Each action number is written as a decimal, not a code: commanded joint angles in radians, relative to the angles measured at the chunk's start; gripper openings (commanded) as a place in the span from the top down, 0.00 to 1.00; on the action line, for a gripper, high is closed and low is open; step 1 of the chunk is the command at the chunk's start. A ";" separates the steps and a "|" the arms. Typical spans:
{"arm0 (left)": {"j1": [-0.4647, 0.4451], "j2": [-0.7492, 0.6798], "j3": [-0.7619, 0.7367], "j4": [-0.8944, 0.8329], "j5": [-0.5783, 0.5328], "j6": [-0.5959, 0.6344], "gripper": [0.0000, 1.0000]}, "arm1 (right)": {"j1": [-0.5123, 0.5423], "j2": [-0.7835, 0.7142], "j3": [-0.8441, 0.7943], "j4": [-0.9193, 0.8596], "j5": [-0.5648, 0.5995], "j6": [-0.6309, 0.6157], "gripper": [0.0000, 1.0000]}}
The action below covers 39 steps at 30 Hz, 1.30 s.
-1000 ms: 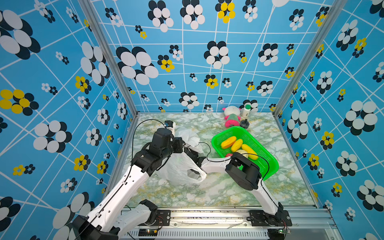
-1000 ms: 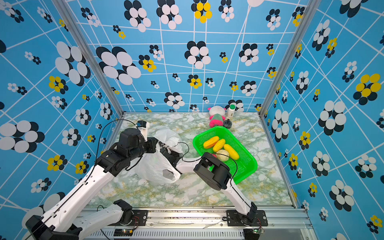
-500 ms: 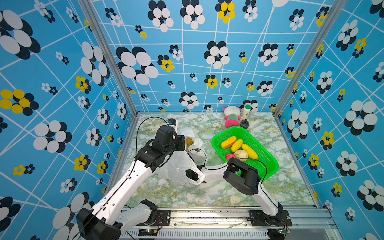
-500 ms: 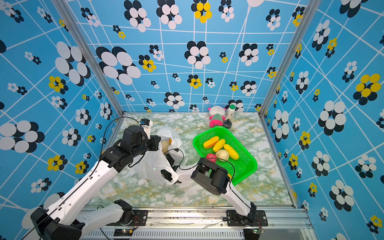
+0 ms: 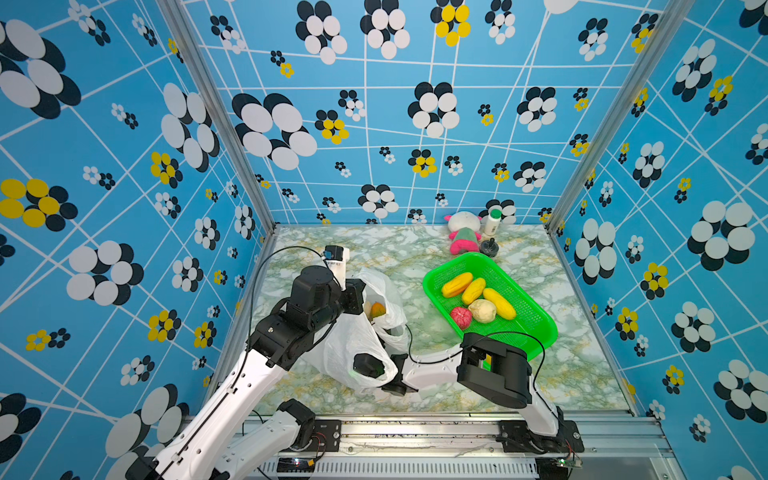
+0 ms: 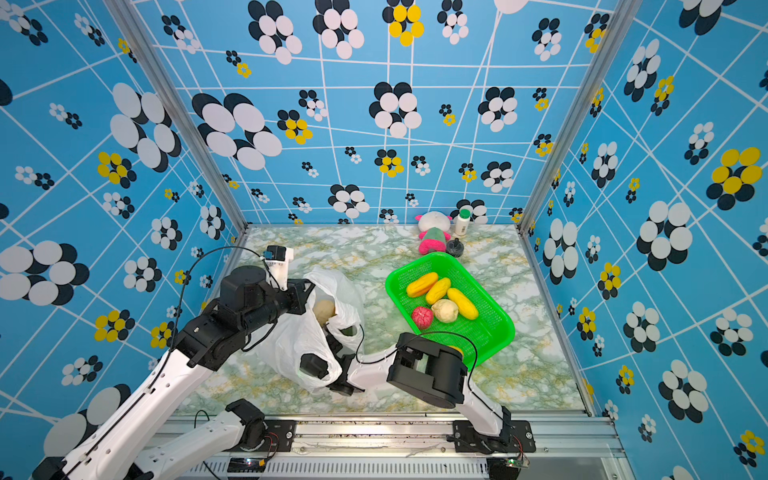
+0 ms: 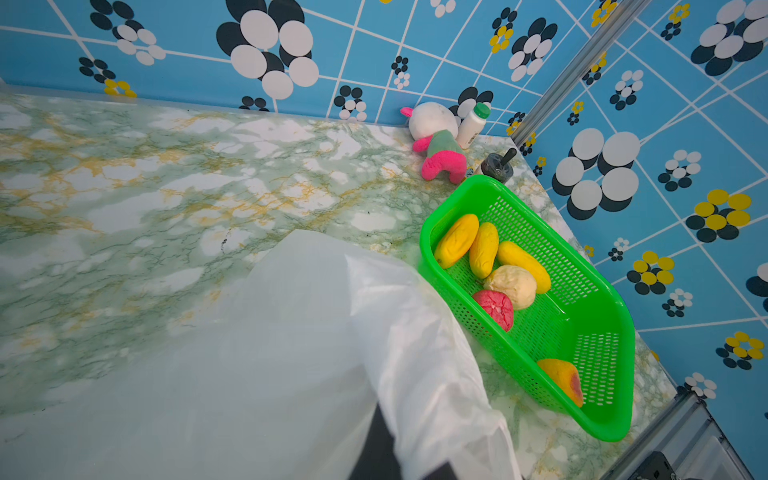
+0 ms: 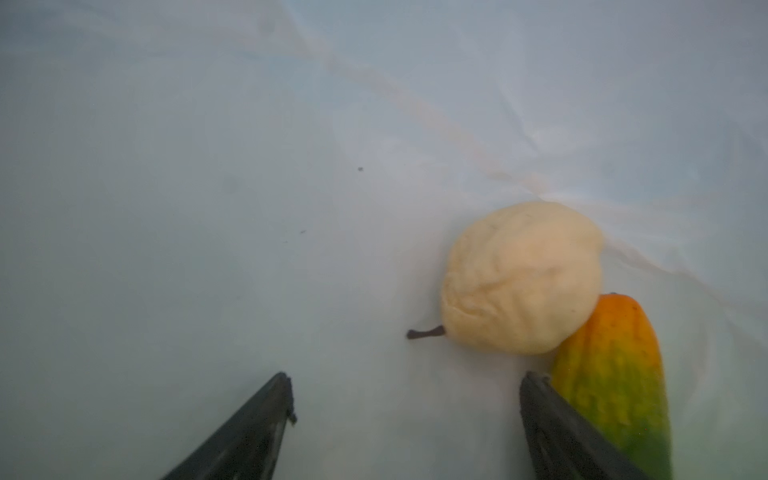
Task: Untie the knot of the plastic bag and take out the fruit
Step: 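Lower the right gripper onto the green-orange mango and close on it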
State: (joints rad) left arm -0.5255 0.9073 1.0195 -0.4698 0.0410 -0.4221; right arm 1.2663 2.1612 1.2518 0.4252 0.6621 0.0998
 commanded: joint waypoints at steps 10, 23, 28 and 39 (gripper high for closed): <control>-0.013 0.044 -0.036 0.014 -0.006 0.033 1.00 | -0.088 0.088 0.209 -0.207 0.061 0.129 0.12; -0.014 0.038 -0.038 0.007 -0.018 0.026 1.00 | -0.116 0.077 0.194 -0.376 0.155 0.309 0.16; -0.014 0.033 -0.038 0.007 -0.021 0.025 1.00 | -0.100 -0.018 0.075 -0.325 0.148 0.336 0.18; -0.014 0.039 -0.035 0.014 -0.016 0.018 1.00 | -0.091 -0.108 -0.024 -0.310 0.165 0.363 0.14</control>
State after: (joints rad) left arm -0.5327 0.9482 0.9871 -0.4671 0.0299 -0.4068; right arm 1.1759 2.0586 1.2346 0.1188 0.8066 0.4316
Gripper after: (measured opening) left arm 0.042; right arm 0.858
